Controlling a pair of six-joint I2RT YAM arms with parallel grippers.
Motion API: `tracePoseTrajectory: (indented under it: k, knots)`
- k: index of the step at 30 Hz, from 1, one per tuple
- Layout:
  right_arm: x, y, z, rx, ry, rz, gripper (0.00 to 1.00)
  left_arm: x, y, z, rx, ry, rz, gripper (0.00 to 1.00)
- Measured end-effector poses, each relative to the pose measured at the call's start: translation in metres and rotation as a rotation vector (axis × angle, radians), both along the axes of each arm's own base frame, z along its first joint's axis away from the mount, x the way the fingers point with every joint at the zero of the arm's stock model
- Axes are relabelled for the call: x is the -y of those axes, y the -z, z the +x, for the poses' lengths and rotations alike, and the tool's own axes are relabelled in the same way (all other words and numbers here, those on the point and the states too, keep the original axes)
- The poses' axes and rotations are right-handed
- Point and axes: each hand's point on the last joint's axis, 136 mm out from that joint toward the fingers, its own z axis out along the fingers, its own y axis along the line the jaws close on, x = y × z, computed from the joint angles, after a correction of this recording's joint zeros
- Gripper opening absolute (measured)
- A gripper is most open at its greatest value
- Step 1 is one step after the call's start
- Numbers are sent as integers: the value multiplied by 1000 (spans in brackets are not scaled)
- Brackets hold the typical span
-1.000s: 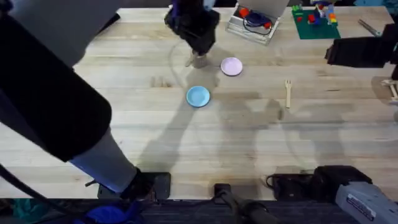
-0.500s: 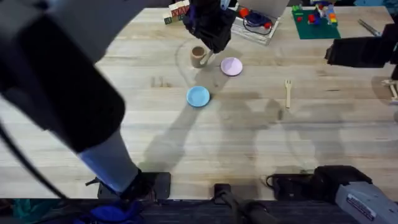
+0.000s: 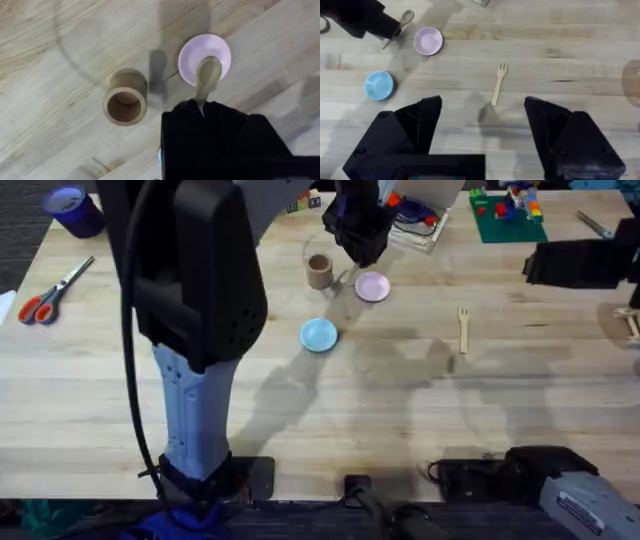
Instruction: Pick up a utensil and set it on the pink plate, then put the other utensil in the container.
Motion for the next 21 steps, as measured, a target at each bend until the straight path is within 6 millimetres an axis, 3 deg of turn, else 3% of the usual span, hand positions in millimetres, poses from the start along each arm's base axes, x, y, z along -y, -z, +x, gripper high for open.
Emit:
tracePoseTrajectory:
  k: [9, 21]
  knots:
    - [0, 0, 0, 0, 0, 0, 996, 8, 15, 8, -1, 5, -13, 40]
    - [0, 0, 0, 0, 0, 0, 995, 22, 55, 22, -15, 13, -24, 40]
